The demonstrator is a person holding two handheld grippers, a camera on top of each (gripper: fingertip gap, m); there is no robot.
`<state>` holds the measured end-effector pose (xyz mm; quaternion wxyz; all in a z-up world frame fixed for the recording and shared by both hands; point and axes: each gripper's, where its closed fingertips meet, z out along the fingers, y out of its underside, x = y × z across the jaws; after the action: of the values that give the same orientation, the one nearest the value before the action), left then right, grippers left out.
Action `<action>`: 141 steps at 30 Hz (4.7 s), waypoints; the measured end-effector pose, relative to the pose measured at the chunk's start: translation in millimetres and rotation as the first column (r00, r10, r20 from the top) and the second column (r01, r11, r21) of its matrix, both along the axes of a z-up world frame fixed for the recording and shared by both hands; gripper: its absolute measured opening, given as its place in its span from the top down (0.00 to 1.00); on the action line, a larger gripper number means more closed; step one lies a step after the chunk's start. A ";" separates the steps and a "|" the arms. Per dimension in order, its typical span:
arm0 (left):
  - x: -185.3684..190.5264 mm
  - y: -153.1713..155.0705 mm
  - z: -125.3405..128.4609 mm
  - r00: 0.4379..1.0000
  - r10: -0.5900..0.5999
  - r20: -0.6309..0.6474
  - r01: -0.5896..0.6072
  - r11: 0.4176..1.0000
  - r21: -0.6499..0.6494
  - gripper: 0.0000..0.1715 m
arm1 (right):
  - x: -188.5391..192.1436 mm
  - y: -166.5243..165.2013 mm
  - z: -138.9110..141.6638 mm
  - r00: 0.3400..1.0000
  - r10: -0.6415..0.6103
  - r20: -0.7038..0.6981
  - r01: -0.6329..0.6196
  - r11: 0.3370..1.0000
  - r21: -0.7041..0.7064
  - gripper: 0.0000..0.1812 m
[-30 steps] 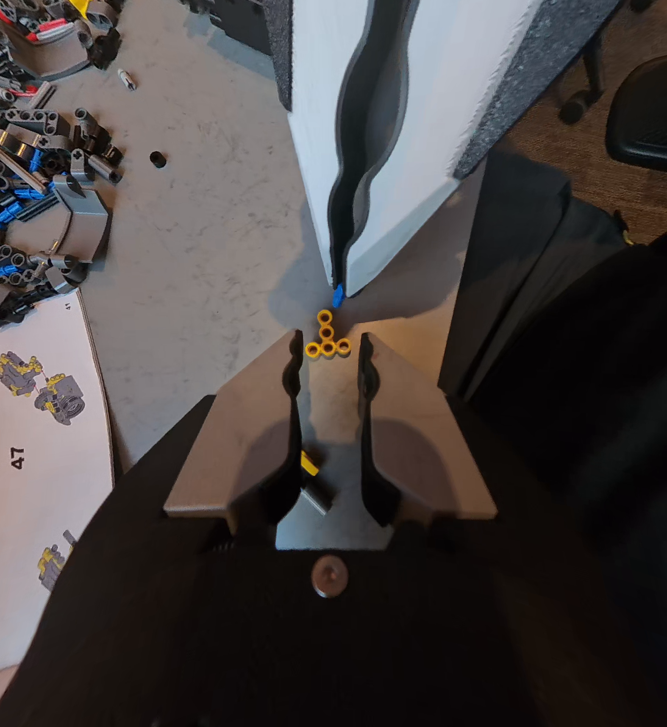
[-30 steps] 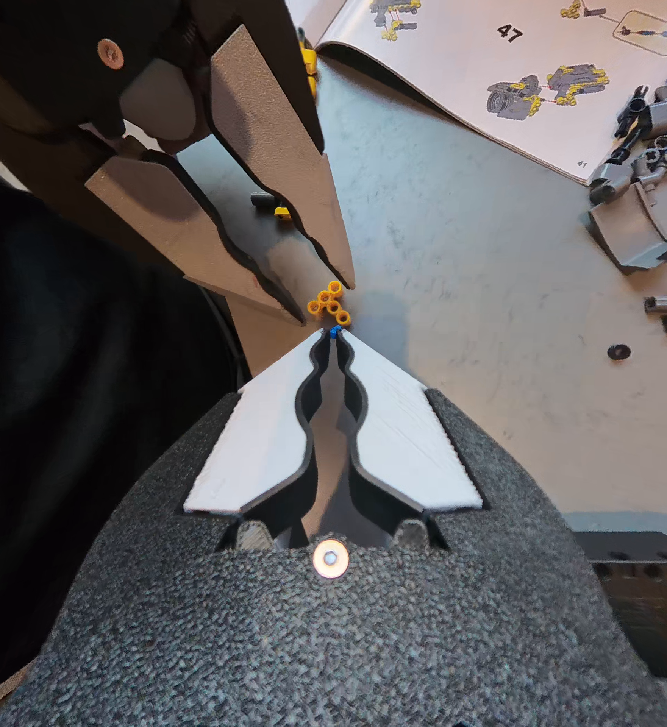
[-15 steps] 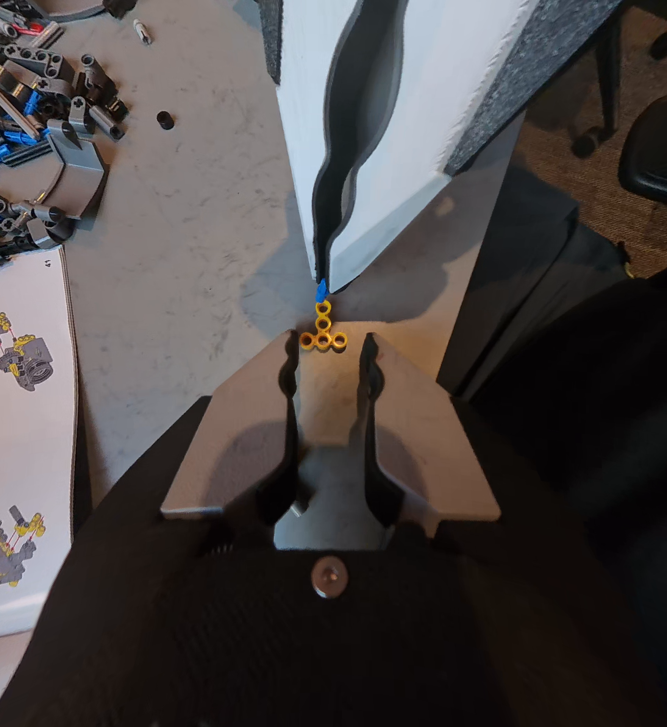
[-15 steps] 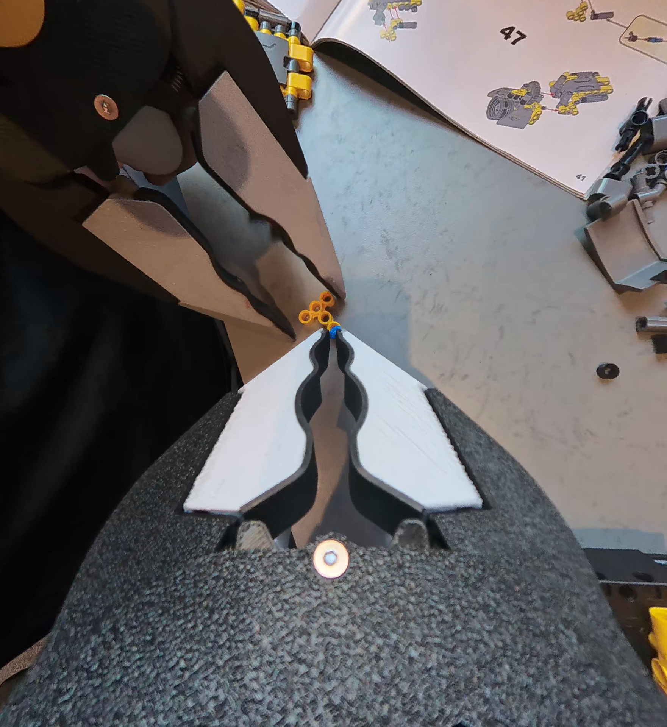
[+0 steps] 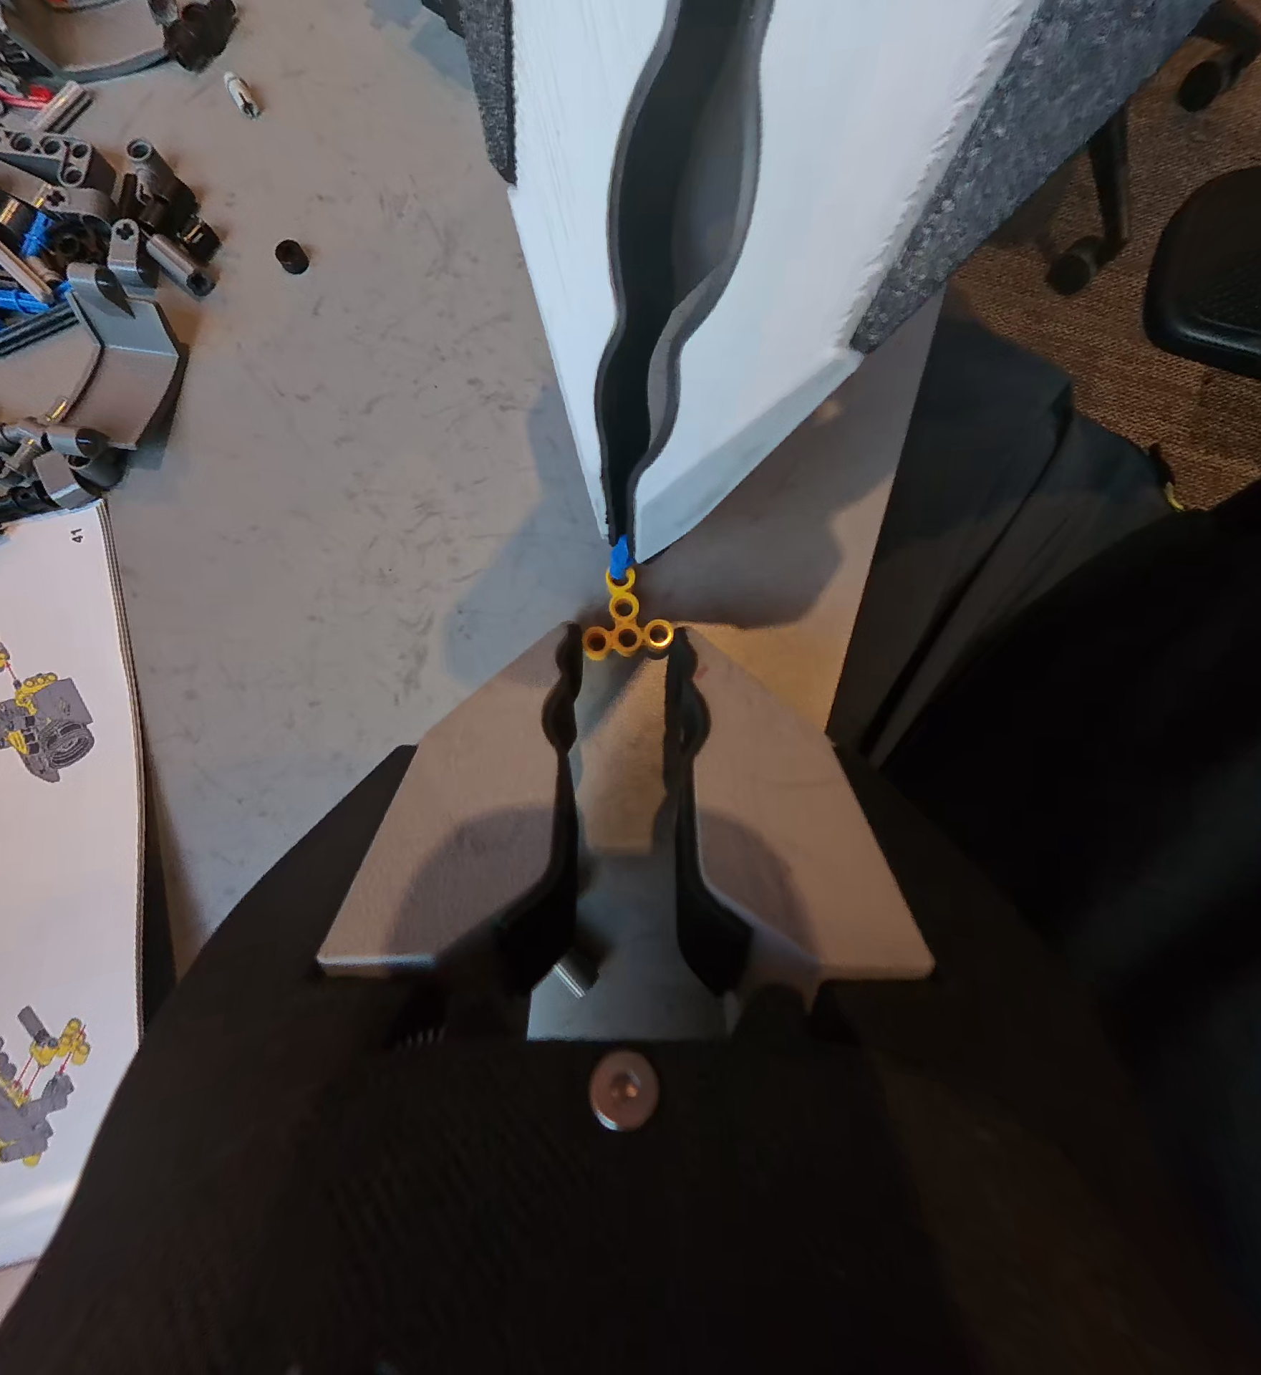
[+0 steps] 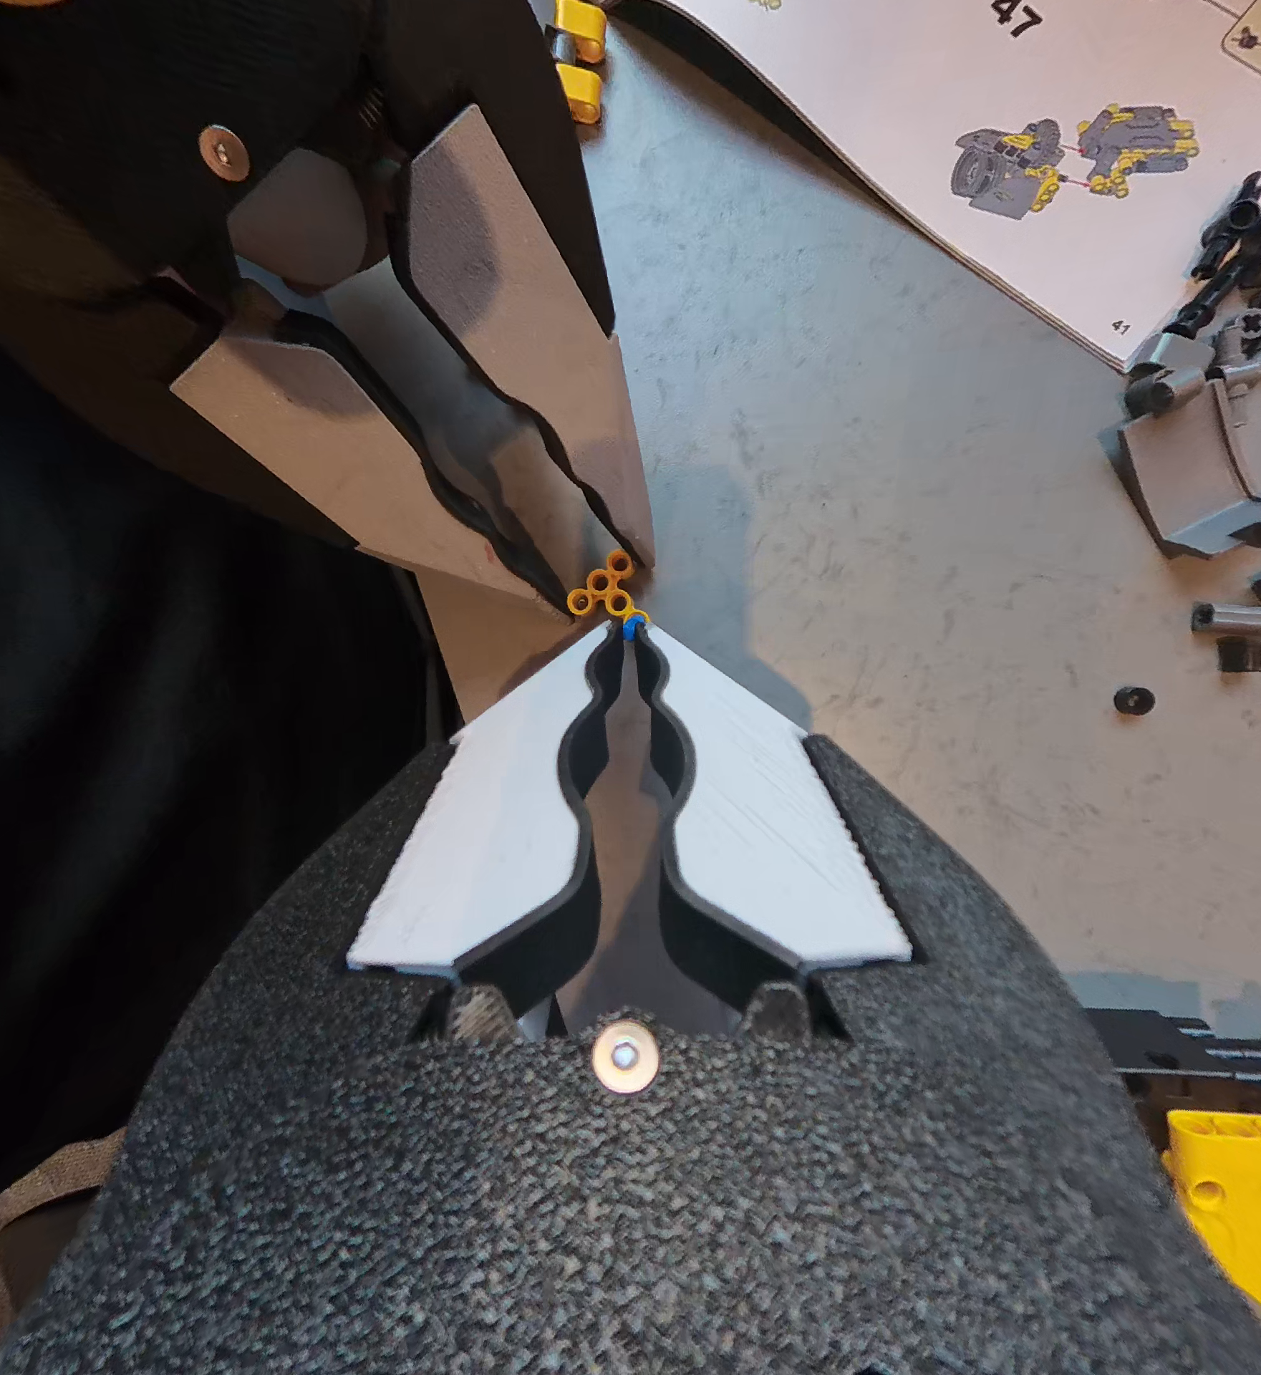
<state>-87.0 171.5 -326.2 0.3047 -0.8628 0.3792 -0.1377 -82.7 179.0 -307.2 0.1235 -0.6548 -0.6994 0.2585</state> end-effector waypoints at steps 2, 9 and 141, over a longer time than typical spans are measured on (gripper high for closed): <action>0.0 0.0 0.1 1.000 -0.003 0.000 0.003 1.000 0.002 0.88 | 0.1 -0.5 -0.9 1.000 0.008 0.013 -0.008 1.000 0.006 0.99; 0.0 0.1 0.0 1.000 -0.009 -0.004 0.009 1.000 0.010 0.88 | 0.1 -0.6 -3.1 0.996 0.055 0.067 -0.058 0.998 0.038 0.99; 0.1 4.4 0.8 0.998 0.031 0.049 -0.035 0.997 0.071 0.88 | -2.9 3.4 -2.5 0.995 0.051 -0.087 -0.055 0.997 -0.047 1.00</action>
<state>-86.9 176.0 -325.4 0.3469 -0.8538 0.3622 -0.1397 -85.6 182.3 -309.7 0.1301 -0.6271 -0.7041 0.3065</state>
